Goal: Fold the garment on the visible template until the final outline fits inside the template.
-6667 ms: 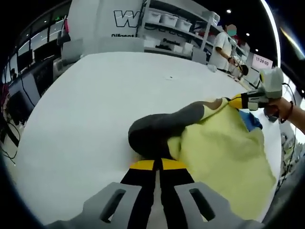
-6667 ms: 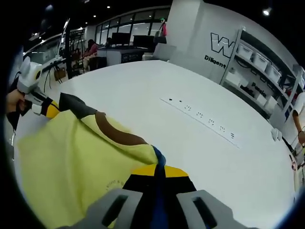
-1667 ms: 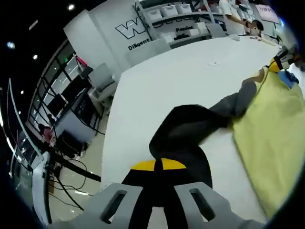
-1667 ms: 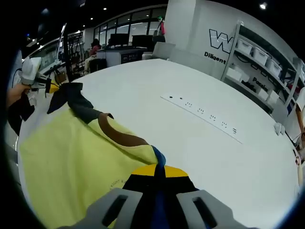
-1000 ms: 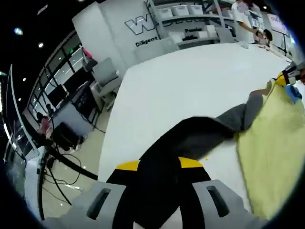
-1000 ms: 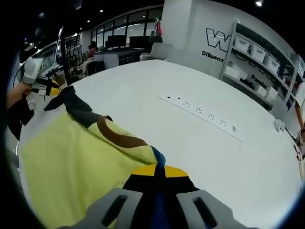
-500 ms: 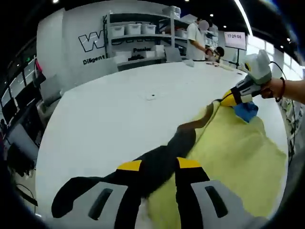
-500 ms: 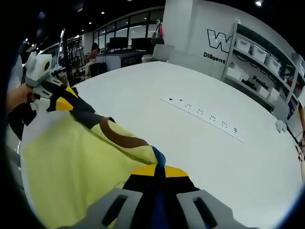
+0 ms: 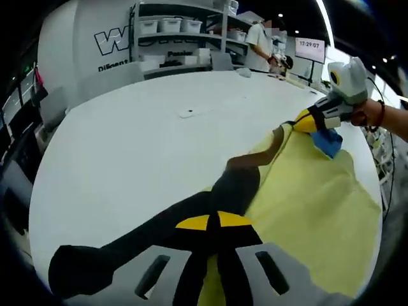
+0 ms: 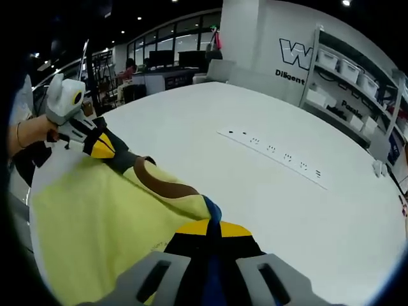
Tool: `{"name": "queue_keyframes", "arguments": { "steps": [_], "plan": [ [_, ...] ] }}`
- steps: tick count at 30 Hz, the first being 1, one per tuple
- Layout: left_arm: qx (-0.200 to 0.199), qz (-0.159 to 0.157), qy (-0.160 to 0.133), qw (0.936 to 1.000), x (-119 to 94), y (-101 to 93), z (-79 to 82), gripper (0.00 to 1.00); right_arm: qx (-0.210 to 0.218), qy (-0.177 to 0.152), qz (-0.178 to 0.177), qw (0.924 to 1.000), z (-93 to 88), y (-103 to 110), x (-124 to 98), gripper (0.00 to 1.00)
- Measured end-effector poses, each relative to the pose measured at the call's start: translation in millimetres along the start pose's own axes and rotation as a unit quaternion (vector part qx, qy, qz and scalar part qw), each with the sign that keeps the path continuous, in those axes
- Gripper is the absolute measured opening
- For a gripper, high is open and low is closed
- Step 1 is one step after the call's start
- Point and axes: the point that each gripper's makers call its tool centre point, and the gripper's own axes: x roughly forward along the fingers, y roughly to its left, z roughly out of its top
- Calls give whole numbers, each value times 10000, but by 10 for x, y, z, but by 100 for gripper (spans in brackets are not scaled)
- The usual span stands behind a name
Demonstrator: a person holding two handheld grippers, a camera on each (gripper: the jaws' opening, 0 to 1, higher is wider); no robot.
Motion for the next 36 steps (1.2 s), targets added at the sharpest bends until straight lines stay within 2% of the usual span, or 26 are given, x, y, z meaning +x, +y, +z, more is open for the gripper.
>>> {"name": "queue_keyframes", "arguments": {
  "steps": [5,10,11,12,14,16,18,21,26,29,30,32,36],
  "plan": [
    [30,57,-79,9999,-39,12,56,4,-45,12,7,10000,19,0,-15,0],
    [145,166,-504,9985,-160,61,318,4,-200,-35,0,9998,125,6,-70,0],
    [162,222,-659,9974,-197,95,425,4,-244,-58,-28,9997,168,-8,-76,0],
    [160,230,-683,9973,-203,102,447,4,-258,-61,-39,9996,179,-12,-78,0],
    [234,361,-859,9954,-226,162,577,4,-326,-99,-96,9994,239,-26,-84,0],
    [341,546,-904,9938,-219,252,664,4,-357,-140,-137,9992,289,-35,-83,0],
    [471,704,-901,9923,-199,325,713,4,-335,-204,-191,9990,362,-59,-62,0],
    [389,940,-978,9900,-112,463,789,4,-257,-270,-295,9989,457,-99,-2,0],
    [465,1413,-753,9860,107,718,766,4,-112,-179,-304,9993,468,-118,197,0],
    [501,1434,-654,9862,201,742,748,4,-99,-84,-346,9993,440,-140,284,0],
    [607,1508,-536,9852,235,771,723,4,-48,-58,-310,9995,422,-144,328,0],
    [575,1696,-304,9834,291,840,643,4,97,1,-273,9996,381,-151,380,0],
    [575,1734,38,9832,442,859,520,4,269,96,-273,9992,311,-194,497,0]
  ]
}}
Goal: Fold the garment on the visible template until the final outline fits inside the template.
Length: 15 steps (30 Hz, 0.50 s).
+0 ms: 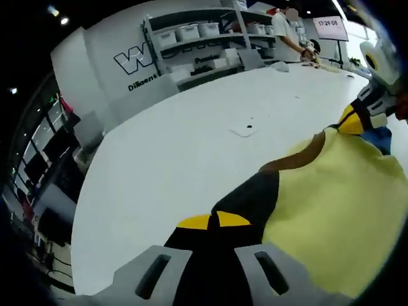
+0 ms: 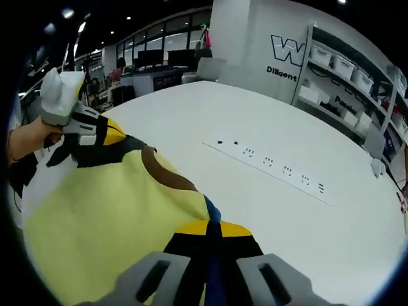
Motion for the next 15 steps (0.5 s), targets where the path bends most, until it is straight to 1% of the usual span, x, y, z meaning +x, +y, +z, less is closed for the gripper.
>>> {"name": "queue_keyframes", "arguments": {
  "steps": [1,3,5,6,8,10,11,12,14,15],
  "plan": [
    [-8,14,152,9999,13,-3,-48,4,65,22,9,10000,-9,-4,17,0],
    [-19,18,328,9995,42,-22,-96,4,179,29,-6,9998,-14,-25,53,0],
    [-12,86,387,9992,53,-15,-118,4,245,34,-28,9997,-22,-44,74,0],
    [90,171,341,9992,57,7,-97,4,277,30,-35,9996,-28,-50,90,0],
    [196,194,453,9986,59,18,-104,4,309,31,-17,9995,-35,-42,105,0],
    [162,271,564,9979,57,62,-122,4,390,2,21,9992,-28,-27,115,0],
    [131,309,637,9974,60,98,-135,4,656,-80,146,9977,3,8,119,0],
    [163,306,657,9972,55,101,-139,4,903,-205,250,9954,44,25,105,0],
    [170,317,692,9970,46,117,-149,4,902,-232,262,9953,48,3,87,1],
    [94,131,546,9984,55,73,-116,4,796,-208,232,9963,33,-6,75,2]
  ]
}}
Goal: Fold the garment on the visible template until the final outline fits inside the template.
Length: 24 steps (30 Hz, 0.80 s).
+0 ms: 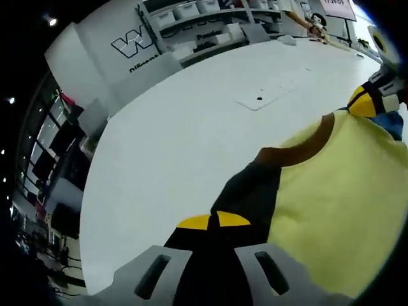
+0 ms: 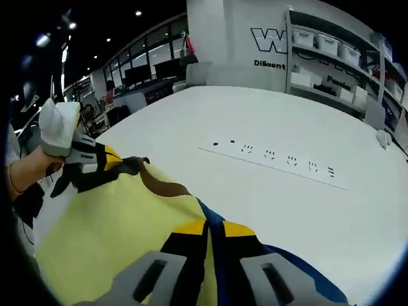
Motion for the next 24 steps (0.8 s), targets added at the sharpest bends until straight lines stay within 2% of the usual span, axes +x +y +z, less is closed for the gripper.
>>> {"name": "queue_keyframes", "arguments": {
  "steps": [3,4,5,6,9,12,15,16,18,20,24],
  "plan": [
    [-243,-74,-51,9997,-71,6,2,8,-52,-16,-114,9999,6,-68,-47,0],
    [-374,-138,-192,9990,-105,-10,43,13,-3,-55,-134,9999,21,-91,-63,0],
    [-519,-300,-518,9969,-179,-30,149,20,139,-146,-155,9997,54,-124,-98,0],
    [-513,-324,-591,9964,-229,-29,170,25,174,-173,-134,9996,64,-117,-130,1],
    [-525,-276,-552,9967,-385,-1,130,31,341,-255,-78,9991,98,-104,-217,13],
    [-735,-315,-626,9948,-534,12,85,34,363,-232,-30,9991,86,-49,-317,19],
    [-1100,-516,-598,9908,-702,-36,-22,41,290,-187,36,9994,37,43,-428,27],
    [-1198,-470,-592,9899,-779,-29,-75,43,287,-170,64,9994,19,59,-457,31],
    [-1154,-461,-624,9903,-853,-44,-122,45,357,-185,114,9991,-25,109,-545,36],
    [-1167,-458,-559,9905,-1023,-81,-274,46,382,-186,141,9990,-74,156,-638,39],
    [-1292,-541,-586,9884,-1223,-153,-435,50,418,-191,238,9987,-193,272,-837,46]
  ]
}}
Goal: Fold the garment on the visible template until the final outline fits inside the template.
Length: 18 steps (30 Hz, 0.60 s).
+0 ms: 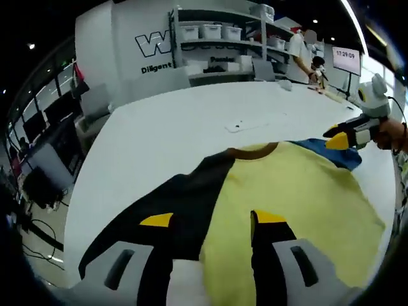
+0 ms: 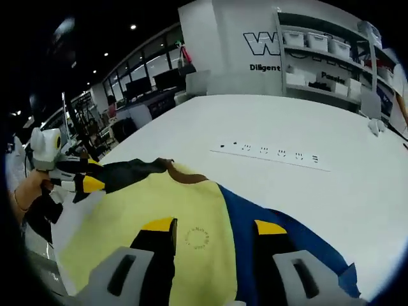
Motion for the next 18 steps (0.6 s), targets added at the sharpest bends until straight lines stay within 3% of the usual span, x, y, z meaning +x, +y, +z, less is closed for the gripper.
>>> {"name": "queue_keyframes", "arguments": {
  "steps": [4,10,18],
  "plan": [
    [-121,-104,-30,9999,-287,-94,-179,52,14,29,30,10000,-104,84,-152,51],
    [-211,-266,-30,9994,-606,-249,-416,55,-67,174,100,9998,-391,274,-475,53],
    [-438,-368,-81,9983,-954,-347,-673,56,112,437,49,9990,-810,370,-813,53]
  ]
}}
